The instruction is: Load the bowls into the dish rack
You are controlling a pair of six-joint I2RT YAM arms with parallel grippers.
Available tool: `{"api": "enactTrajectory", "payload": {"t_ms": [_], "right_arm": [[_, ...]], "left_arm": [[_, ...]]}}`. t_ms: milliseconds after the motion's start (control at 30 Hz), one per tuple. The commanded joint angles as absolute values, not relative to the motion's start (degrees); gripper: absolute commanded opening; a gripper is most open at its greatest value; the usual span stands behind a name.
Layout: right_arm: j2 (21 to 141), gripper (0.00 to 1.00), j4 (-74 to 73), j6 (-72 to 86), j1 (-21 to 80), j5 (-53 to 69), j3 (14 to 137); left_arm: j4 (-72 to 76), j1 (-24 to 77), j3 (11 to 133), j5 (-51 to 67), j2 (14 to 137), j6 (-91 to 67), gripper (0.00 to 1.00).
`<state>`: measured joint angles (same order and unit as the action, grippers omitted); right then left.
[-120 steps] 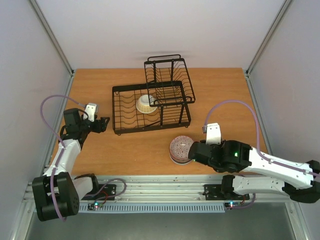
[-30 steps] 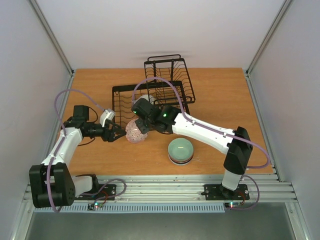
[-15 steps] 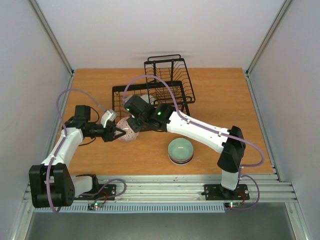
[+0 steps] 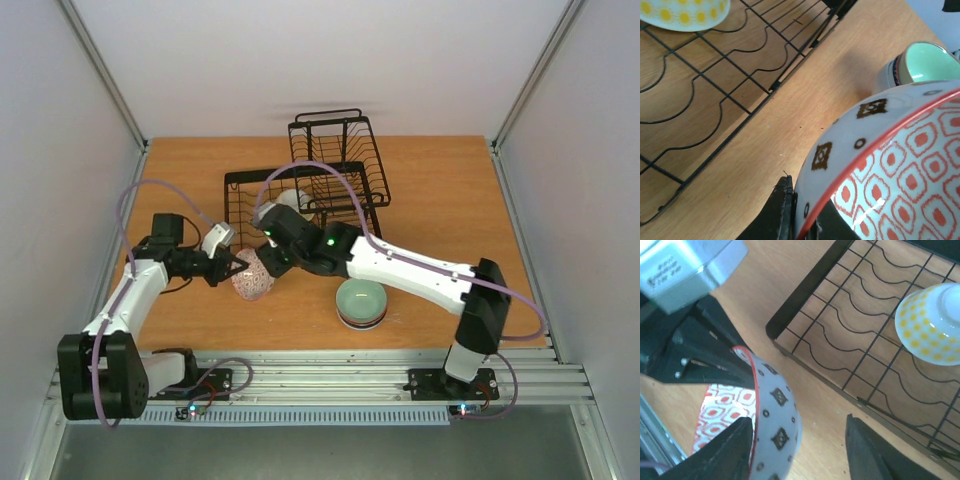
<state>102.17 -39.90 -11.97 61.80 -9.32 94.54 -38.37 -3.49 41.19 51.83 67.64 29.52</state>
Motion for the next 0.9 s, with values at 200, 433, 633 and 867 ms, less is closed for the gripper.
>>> {"api": "enactTrajectory", "payload": {"t_ms": [200,433,633,867], "right_arm": [[81.0,0.64,-20.2,-2.6,61.3,2.3,69.5],[75.6,0.74,-3.2,5.3,61.3,12.7,55.9],[76.6,0.84,7.5,8.7,61.3,15.8,50.4],[79.0,0.9,18.3,11.1,61.3,20.2,47.2]], "left_arm": [[-41.1,-3.5,41.7,61.3,67.7,36.3,0.0],[-45.2,-3.8,42.3,65.3,68.5,40.5,0.0],[-49.0,-3.8,42.9,67.4,69.2,45.0,0.01],[-49.8,-4.3,42.8,68.6,68.9,46.8,0.0]]}}
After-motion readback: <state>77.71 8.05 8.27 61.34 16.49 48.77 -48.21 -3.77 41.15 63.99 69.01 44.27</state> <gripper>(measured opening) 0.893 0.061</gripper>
